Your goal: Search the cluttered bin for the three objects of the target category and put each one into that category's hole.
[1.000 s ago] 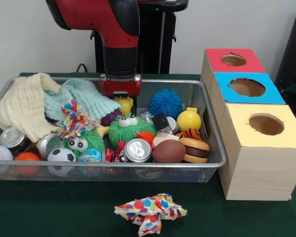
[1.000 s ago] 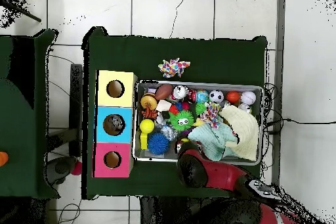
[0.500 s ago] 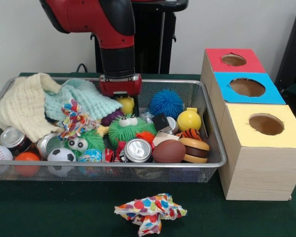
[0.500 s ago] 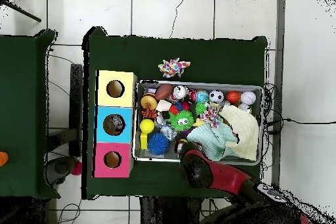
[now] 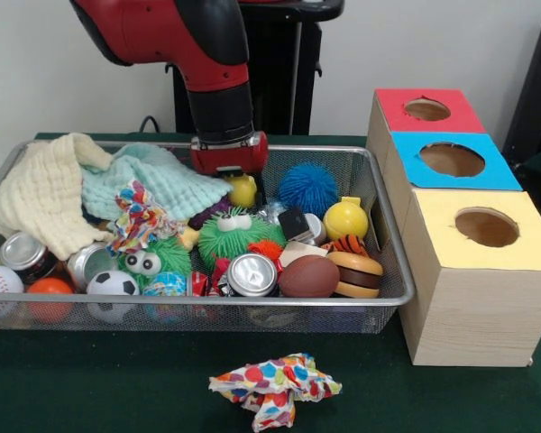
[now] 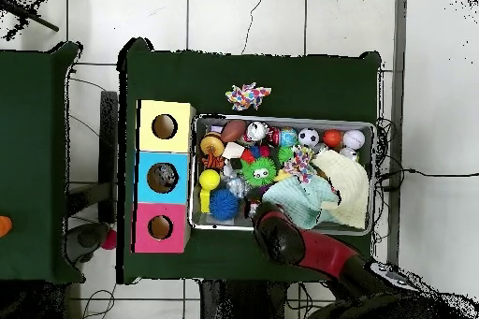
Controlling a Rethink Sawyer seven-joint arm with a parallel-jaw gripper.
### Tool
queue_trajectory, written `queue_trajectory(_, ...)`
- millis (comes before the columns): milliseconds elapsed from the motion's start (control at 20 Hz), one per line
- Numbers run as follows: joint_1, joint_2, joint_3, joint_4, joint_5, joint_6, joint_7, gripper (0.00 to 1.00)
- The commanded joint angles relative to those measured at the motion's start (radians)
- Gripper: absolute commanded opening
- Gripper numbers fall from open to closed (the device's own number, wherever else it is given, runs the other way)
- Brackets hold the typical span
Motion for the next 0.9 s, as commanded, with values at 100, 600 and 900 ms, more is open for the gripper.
queue_trajectory(100, -0.024, 0.143, 0.104, 0.026, 0.061, 0.186, 0.157, 1.00)
queue_trajectory(600, -0.066, 0.177, 0.159, 0.027, 0.053, 0.164, 0.153, 1.00)
queue_trajectory(900, -0.118, 0.210, 0.220, 0.049, 0.082, 0.167, 0.180, 1.00)
